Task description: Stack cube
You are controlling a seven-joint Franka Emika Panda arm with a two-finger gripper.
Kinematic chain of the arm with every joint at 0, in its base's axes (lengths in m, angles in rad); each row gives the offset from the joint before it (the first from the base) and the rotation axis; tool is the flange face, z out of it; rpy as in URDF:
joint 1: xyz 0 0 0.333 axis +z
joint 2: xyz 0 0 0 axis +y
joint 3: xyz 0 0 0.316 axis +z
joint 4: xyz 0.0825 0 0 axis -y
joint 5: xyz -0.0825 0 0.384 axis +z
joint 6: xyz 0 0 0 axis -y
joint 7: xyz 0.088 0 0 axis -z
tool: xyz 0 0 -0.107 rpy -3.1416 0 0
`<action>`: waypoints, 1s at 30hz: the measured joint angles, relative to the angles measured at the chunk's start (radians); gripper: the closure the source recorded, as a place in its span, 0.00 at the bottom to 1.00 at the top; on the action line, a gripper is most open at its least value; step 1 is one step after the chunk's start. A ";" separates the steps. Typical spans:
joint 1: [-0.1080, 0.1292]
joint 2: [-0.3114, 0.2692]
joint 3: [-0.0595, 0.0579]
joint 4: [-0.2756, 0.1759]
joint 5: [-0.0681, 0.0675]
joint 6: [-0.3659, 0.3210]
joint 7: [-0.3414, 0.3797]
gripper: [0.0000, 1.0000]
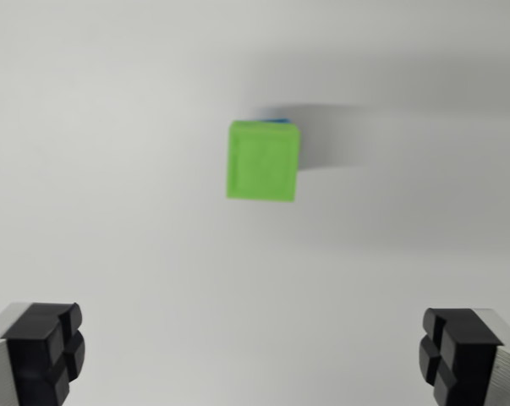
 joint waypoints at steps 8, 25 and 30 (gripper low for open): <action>0.000 -0.013 0.000 0.035 -0.001 -0.048 0.001 0.00; 0.000 -0.020 0.000 0.059 -0.002 -0.081 0.002 0.00; 0.000 -0.019 0.000 0.059 -0.002 -0.081 0.002 0.00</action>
